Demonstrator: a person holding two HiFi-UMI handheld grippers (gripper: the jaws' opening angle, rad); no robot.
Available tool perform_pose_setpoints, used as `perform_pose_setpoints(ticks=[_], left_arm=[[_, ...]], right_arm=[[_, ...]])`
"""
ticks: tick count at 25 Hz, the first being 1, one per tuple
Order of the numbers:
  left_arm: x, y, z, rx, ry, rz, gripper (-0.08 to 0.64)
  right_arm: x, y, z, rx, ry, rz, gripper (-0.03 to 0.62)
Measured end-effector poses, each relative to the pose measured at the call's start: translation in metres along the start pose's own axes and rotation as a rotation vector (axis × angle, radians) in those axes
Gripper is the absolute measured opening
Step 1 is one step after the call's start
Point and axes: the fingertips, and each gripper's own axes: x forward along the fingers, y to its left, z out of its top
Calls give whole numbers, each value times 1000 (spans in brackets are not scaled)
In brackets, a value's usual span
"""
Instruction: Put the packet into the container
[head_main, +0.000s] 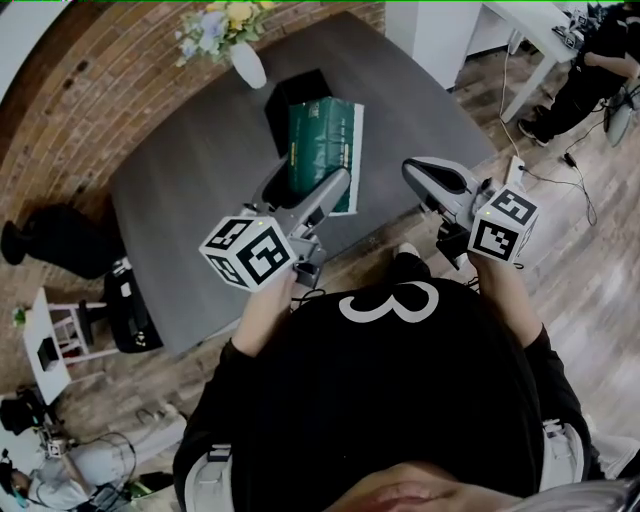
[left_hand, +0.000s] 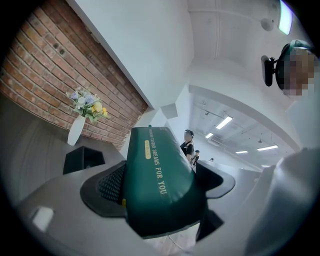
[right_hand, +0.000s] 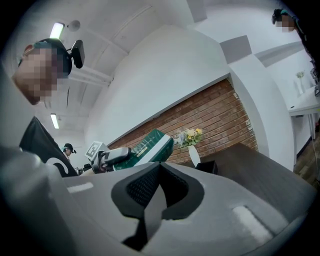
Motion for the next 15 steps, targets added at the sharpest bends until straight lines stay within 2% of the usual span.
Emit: perform_pose_setpoints(ticks=[6,15], left_arm=[[38,21,25,-26,-8,86,451],[74,65,38,-57,-51,225,451]], right_arm=[[29,-48,34,35,33,71,2],[67,-106,52,62,89,171,2]])
